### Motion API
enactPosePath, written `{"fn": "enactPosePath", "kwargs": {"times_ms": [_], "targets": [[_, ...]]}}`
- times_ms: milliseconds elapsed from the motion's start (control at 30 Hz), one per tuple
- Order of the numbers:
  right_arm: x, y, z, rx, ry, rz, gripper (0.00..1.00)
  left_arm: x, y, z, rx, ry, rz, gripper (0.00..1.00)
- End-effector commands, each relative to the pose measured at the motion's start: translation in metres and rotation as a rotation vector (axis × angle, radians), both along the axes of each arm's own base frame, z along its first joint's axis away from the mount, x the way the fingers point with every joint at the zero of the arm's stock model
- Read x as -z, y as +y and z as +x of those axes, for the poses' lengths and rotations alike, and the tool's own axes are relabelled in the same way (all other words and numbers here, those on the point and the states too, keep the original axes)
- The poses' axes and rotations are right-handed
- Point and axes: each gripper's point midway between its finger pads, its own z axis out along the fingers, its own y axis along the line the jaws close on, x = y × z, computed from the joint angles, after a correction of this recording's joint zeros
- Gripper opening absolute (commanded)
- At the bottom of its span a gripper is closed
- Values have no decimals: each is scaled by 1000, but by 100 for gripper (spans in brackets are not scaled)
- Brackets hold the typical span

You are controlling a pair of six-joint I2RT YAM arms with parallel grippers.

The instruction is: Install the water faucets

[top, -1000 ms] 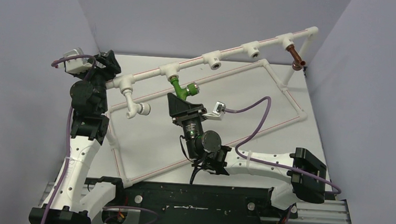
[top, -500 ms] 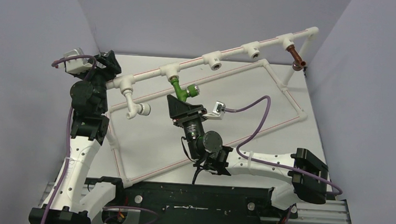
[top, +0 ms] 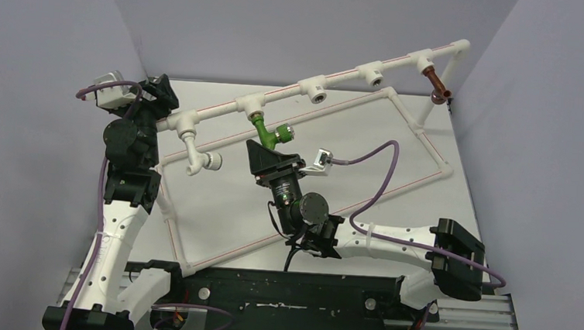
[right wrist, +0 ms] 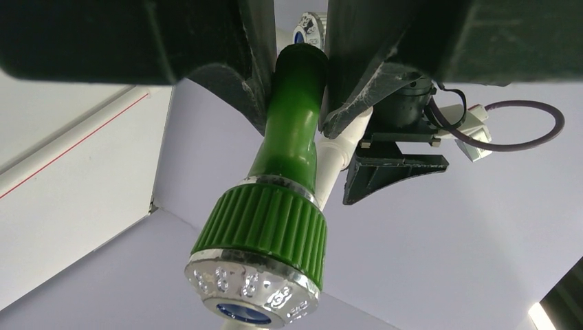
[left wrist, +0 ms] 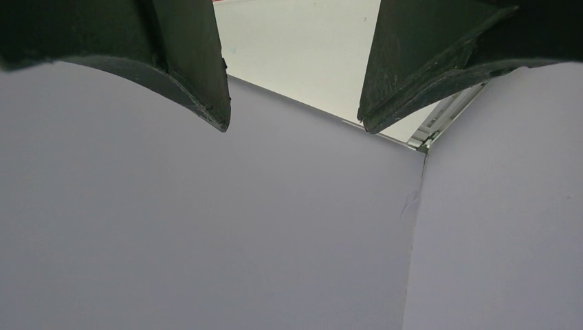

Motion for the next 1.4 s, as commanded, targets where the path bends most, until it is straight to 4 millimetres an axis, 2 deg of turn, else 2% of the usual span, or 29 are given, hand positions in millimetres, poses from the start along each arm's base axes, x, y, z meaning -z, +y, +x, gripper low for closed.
{"fn": "enactPosePath", "kwargs": {"times_ms": [0,200,400,700,1033,1233,1367], "targets": [[-34,-12,1,13,-32,53,0,143,-2,-3,20,477,60,66],[-43,-7,2,-10,-36,104,0,142,-3,-3,20,473,59,66],[-50,-1,1,-74,-2,230,0,142,-2,-3,20,473,60,66],[-54,-2,-4,-150,96,428,0,144,-2,-3,19,479,62,66],[-54,-4,-4,-154,105,426,0,145,-2,-3,17,484,63,66],[-55,-4,-5,-150,96,410,24,145,-2,-2,17,484,63,66],[-56,-5,-6,-150,90,405,34,146,-2,-3,17,486,64,66]]}}
